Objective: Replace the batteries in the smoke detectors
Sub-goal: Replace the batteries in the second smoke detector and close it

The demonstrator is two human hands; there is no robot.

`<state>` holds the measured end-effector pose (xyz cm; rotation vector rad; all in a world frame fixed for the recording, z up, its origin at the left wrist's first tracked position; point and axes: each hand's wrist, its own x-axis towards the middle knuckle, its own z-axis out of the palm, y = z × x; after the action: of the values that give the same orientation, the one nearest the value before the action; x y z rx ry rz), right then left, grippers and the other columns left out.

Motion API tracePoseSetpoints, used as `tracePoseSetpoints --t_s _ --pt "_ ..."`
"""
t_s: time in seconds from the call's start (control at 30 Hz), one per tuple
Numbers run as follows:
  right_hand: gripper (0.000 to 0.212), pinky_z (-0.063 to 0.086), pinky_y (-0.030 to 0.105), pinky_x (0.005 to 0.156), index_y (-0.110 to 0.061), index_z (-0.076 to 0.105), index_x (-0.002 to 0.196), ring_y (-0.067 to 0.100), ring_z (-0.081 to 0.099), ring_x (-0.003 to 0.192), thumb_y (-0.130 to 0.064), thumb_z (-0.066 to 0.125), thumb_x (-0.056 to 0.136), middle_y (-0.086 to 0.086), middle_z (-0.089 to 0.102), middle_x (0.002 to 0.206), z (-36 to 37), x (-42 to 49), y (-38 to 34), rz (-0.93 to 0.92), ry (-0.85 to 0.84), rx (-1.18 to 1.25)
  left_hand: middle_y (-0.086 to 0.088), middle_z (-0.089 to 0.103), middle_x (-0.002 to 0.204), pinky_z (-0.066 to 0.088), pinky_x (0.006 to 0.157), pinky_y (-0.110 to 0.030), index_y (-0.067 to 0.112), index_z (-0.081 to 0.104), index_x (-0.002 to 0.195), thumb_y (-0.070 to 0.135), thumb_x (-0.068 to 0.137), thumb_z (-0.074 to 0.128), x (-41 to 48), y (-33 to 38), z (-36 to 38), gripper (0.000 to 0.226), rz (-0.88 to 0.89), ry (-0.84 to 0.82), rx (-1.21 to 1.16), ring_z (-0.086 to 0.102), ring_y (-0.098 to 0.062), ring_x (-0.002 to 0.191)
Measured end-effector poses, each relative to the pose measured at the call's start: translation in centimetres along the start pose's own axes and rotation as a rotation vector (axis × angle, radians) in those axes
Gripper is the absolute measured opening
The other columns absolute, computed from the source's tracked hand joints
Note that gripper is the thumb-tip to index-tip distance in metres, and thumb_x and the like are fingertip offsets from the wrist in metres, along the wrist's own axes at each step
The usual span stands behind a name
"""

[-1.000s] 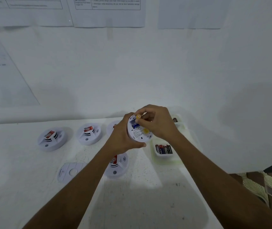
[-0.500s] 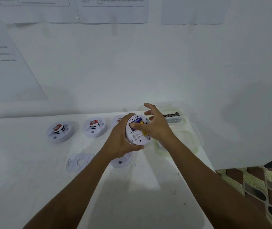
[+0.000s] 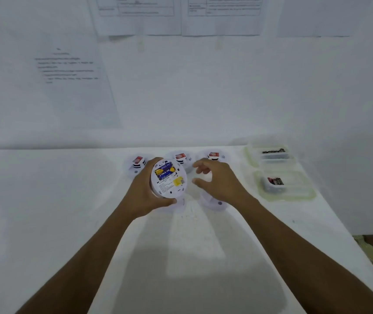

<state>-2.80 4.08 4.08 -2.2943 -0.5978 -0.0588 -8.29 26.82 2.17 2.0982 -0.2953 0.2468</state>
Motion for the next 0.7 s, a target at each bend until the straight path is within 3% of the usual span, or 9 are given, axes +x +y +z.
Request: tracePoseSetpoints --t_s 0.1,0.2,0.37,0.47,0.57,0.7 --pt "0.043 0.048 0.032 0.092 -0.021 0.062 0.123 0.012 0.059 0.105 -0.028 0.076 0.082 -0.005 0.067 0.114 3.2 -0.2 -1.0 -0.079 -0.147 -0.119 0.033 0.048 0.129 0.043 0.094 -0.01 0.047 0.035 0.13 0.046 0.048 0.088 -1.5 -1.6 -3.0 0.098 -0.029 0.003 0.023 0.049 0.006 0.12" --pt "0.053 0.039 0.024 0.097 -0.022 0.056 0.132 0.013 0.053 0.12 -0.032 0.074 0.083 -0.005 0.06 0.131 5.3 0.1 -1.9 -0.072 -0.229 -0.24 0.02 0.045 0.142 0.043 0.1 -0.015 0.036 0.032 0.143 0.043 0.049 0.09 -2.4 -2.9 -4.8 0.11 -0.06 -0.024 0.009 0.047 0.002 0.127" --pt "0.067 0.036 0.025 0.095 -0.023 0.049 0.14 0.015 0.05 0.122 -0.036 0.076 0.08 -0.004 0.056 0.136 8.1 0.0 -2.8 -0.023 -0.376 -0.261 0.022 0.053 0.13 0.046 0.091 -0.009 0.032 0.037 0.139 0.021 0.055 0.095 -3.3 -4.4 -6.5 0.102 -0.068 -0.031 -0.005 0.052 0.005 0.117" --pt "0.062 0.042 0.027 0.087 -0.024 0.047 0.139 0.017 0.058 0.11 -0.038 0.071 0.083 -0.001 0.064 0.125 8.4 -0.7 -3.2 -0.057 -0.326 -0.349 0.026 0.052 0.128 0.045 0.089 -0.007 0.04 0.037 0.133 0.022 0.055 0.095 -3.5 -5.2 -7.2 0.099 -0.069 -0.054 -0.009 0.052 0.007 0.116" --pt "0.053 0.051 0.029 0.076 -0.026 0.045 0.138 0.018 0.067 0.089 -0.037 0.06 0.089 0.0 0.073 0.104 8.3 -1.8 -3.6 -0.109 -0.189 -0.408 0.027 0.054 0.125 0.044 0.087 -0.004 0.038 0.039 0.133 0.021 0.053 0.095 -3.5 -5.5 -7.3 0.098 -0.07 -0.053 -0.034 0.053 0.009 0.113" --pt "0.041 0.057 0.032 0.066 -0.024 0.05 0.134 0.008 0.065 0.065 -0.018 0.056 0.094 -0.004 0.069 0.078 7.6 -2.8 -3.4 0.023 0.035 -0.178 0.021 0.057 0.125 0.045 0.087 -0.006 0.032 0.041 0.133 0.021 0.053 0.096 -3.4 -5.5 -6.5 0.098 -0.065 -0.08 -0.06 0.054 0.005 0.114"
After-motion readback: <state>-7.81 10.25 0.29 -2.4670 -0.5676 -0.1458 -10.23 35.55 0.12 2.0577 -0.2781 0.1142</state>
